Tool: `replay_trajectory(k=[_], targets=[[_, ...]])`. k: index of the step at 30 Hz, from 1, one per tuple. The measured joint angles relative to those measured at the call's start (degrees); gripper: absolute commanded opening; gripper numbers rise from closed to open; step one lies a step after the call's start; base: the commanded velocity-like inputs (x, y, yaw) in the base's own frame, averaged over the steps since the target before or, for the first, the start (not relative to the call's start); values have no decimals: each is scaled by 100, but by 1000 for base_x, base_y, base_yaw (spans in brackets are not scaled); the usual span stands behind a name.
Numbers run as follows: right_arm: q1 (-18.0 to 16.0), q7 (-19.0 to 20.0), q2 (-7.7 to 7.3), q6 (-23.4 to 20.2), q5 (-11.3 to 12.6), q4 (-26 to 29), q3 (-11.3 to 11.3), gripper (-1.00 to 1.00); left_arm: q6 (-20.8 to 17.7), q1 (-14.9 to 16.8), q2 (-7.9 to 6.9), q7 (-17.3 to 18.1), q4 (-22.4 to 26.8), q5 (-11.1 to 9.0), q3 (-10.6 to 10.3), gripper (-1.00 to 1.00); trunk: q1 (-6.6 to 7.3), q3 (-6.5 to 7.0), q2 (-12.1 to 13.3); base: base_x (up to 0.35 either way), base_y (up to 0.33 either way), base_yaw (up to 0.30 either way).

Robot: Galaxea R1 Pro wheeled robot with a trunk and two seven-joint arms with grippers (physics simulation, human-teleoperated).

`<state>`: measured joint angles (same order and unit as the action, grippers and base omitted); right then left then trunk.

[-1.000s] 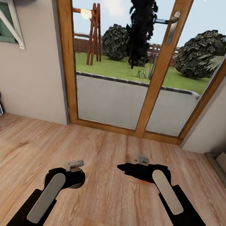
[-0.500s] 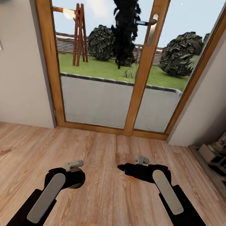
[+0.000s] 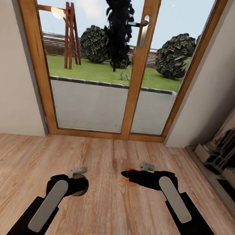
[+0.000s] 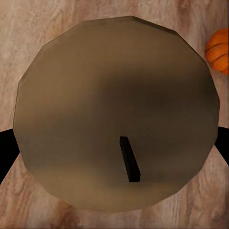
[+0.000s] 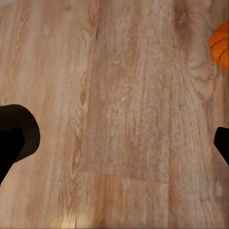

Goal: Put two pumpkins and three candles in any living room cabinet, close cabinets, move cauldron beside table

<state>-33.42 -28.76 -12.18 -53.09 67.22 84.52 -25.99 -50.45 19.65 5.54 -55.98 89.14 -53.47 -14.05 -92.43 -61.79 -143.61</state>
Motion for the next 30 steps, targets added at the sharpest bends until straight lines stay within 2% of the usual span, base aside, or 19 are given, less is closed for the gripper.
replay_trajectory(k=[30], targets=[[0,1,0,-8,17,12,0,100,-4,0,0,0,0,-6,0,-100,93,463,72,0,0,-206]])
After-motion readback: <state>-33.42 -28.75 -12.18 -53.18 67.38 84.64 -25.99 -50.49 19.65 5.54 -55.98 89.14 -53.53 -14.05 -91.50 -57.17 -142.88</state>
